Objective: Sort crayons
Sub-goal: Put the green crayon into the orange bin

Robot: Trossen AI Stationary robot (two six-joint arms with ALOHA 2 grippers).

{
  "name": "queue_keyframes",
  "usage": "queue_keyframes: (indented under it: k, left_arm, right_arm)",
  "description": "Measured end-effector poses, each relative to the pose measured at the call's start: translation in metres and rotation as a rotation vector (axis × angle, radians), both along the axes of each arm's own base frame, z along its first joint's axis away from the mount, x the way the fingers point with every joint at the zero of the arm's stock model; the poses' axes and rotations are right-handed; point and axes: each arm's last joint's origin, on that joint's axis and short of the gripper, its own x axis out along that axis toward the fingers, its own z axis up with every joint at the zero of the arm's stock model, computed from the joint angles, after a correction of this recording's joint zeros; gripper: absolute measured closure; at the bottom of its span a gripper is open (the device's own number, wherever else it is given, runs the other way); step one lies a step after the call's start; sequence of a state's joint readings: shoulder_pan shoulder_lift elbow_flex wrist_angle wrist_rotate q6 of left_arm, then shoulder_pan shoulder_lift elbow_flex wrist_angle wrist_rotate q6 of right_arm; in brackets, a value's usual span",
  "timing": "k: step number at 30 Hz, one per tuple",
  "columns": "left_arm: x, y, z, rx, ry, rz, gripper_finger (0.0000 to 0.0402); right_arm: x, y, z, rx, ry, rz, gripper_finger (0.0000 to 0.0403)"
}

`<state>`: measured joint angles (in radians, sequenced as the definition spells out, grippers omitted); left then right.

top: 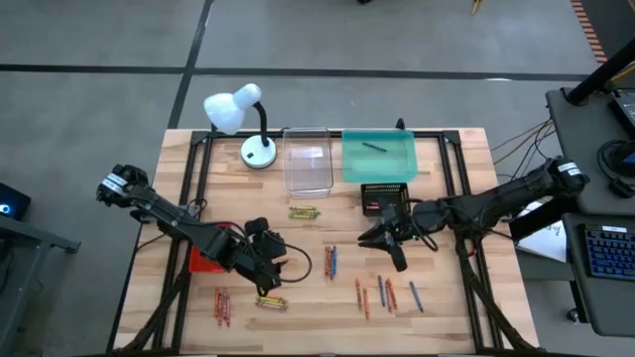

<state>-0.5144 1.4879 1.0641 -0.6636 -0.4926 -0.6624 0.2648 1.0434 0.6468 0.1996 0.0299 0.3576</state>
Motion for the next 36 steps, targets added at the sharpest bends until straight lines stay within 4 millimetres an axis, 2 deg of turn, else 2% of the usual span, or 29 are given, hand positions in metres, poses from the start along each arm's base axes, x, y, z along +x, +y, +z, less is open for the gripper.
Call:
queue_keyframes:
  k: [11,22,29,36]
  left_arm:
    - [0.005,-0.001,0.003,0.1,-0.036,-0.1,0.0182]
    - [0.009,-0.001,0.005,0.2,-0.053,-0.226,0.0182]
    - [0.012,0.01,-0.016,0.258,-0.067,-0.269,0.0182]
    - [0.013,0.042,-0.049,0.277,-0.08,-0.195,0.0182]
  right_arm:
    - [0.015,0.011,-0.013,0.026,-0.006,0.019,0.0339]
    - [0.018,0.012,-0.015,0.04,-0.01,0.016,0.0339]
    - [0.019,0.01,-0.014,0.021,-0.028,-0.035,0.0339]
    - [0.019,0.01,-0.013,0.013,-0.041,-0.04,0.0339]
